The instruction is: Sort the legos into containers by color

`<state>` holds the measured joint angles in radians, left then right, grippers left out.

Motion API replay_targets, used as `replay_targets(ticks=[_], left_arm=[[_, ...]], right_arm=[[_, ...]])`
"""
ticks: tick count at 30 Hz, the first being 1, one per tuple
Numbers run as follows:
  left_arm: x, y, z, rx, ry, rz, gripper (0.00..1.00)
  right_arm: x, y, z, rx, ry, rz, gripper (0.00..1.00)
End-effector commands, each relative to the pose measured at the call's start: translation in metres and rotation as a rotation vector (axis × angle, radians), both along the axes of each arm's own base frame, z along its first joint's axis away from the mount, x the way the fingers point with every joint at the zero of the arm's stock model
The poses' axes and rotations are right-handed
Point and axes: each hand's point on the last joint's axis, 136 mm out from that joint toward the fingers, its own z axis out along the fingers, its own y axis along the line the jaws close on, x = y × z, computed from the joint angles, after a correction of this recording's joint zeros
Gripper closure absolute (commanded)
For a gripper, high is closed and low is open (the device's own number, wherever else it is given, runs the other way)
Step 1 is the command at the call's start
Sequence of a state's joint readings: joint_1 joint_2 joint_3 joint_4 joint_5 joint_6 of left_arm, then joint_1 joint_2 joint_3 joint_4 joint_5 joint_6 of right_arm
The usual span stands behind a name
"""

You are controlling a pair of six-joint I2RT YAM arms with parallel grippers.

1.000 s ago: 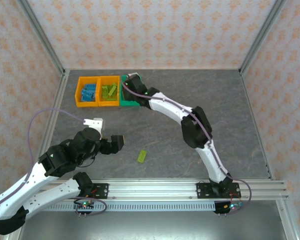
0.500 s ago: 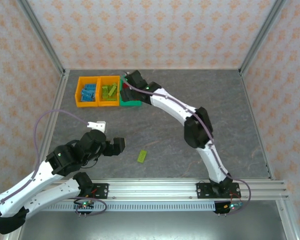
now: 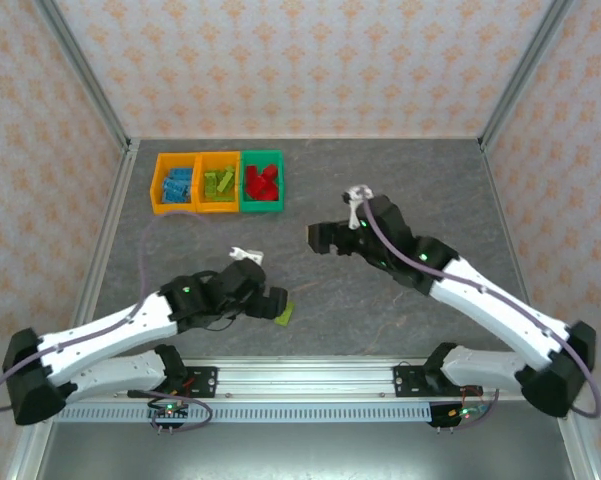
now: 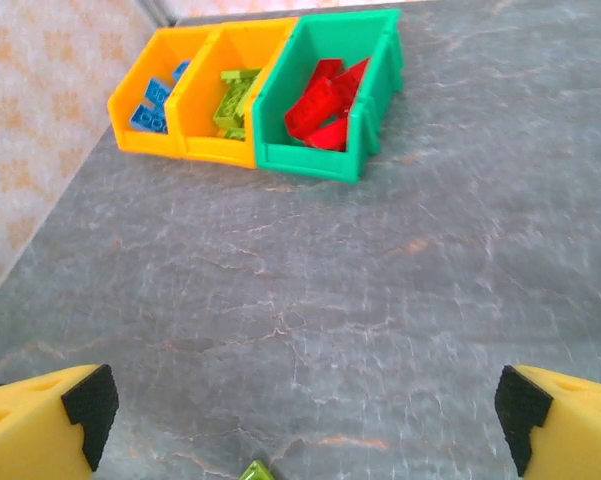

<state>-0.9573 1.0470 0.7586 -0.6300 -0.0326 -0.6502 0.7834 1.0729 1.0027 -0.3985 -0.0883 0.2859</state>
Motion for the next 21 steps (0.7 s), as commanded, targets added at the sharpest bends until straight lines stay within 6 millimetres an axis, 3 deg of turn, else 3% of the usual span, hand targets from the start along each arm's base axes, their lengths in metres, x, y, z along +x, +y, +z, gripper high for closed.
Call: replay_targets(ticks=[1, 5, 9, 13, 21], left_arm=[[0.002, -0.025, -0.017, 0.043, 0.003, -0.048, 0.0], [-0.004, -0.046, -0.042, 0.178, 0.033, -0.086, 0.01], [-0.013, -0.059, -0.071, 0.238, 0.076, -0.1, 0.11], [-0.014, -0.059, -0.088, 0.266, 0.093, -0.089, 0.36], [-0.011, -0.043, -0.101, 0.344, 0.075, -0.057, 0.43]], right_arm=[[-0.007, -0.03, 0.002, 0.076, -0.004, -0.138, 0.01], [-0.011, -0.05, 0.005, 0.099, -0.024, -0.21, 0.01], [-0.01, -0.051, 0.002, 0.088, -0.014, -0.226, 0.01], [-0.007, -0.047, 0.002, 0.077, 0.003, -0.219, 0.01], [-0.007, -0.04, -0.003, 0.087, 0.032, -0.203, 0.01]])
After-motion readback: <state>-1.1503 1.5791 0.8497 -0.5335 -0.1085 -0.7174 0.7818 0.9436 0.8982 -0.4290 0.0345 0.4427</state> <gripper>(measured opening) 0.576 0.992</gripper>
